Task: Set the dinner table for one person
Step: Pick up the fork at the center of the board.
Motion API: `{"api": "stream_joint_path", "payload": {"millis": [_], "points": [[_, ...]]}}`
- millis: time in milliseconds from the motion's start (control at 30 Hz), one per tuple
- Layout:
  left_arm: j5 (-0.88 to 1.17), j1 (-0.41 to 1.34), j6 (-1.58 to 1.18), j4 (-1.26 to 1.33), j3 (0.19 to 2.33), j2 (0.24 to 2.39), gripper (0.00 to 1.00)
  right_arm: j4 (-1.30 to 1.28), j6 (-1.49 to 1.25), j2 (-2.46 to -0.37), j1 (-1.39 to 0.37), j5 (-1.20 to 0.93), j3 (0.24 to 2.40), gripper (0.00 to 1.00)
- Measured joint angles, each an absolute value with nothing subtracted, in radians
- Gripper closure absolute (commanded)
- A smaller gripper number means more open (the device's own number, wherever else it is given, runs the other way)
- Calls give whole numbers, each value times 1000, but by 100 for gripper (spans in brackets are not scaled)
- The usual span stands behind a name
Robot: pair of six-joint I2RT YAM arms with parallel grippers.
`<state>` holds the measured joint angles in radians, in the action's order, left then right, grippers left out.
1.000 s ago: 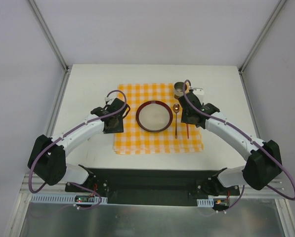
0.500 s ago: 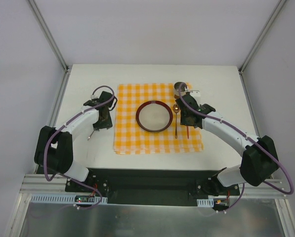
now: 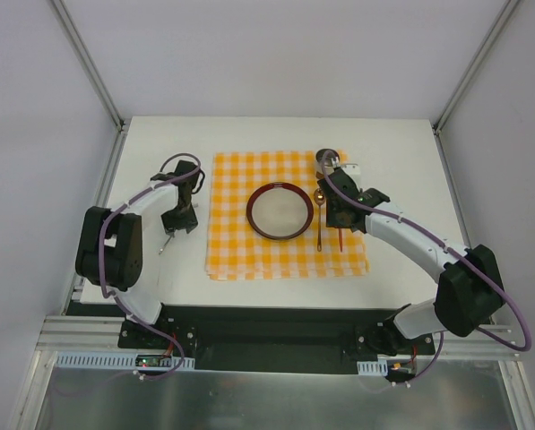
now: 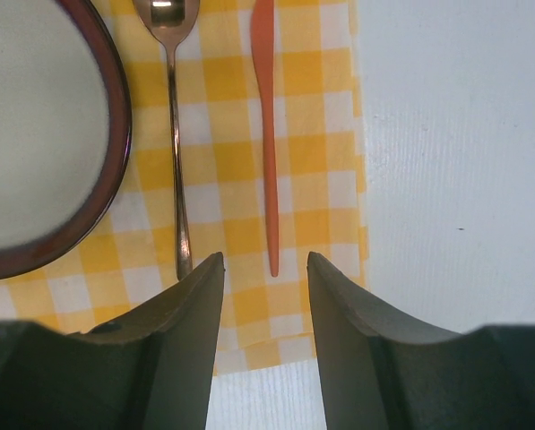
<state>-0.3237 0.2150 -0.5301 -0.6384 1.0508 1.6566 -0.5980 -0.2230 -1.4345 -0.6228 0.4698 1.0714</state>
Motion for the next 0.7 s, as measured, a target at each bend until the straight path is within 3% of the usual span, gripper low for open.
{"api": "stream_joint_path", "payload": {"millis": [700], "points": [[-289,104,-487,-636,1134,1760,56,-620,-173,-1468,-595,456,1192,55]]}}
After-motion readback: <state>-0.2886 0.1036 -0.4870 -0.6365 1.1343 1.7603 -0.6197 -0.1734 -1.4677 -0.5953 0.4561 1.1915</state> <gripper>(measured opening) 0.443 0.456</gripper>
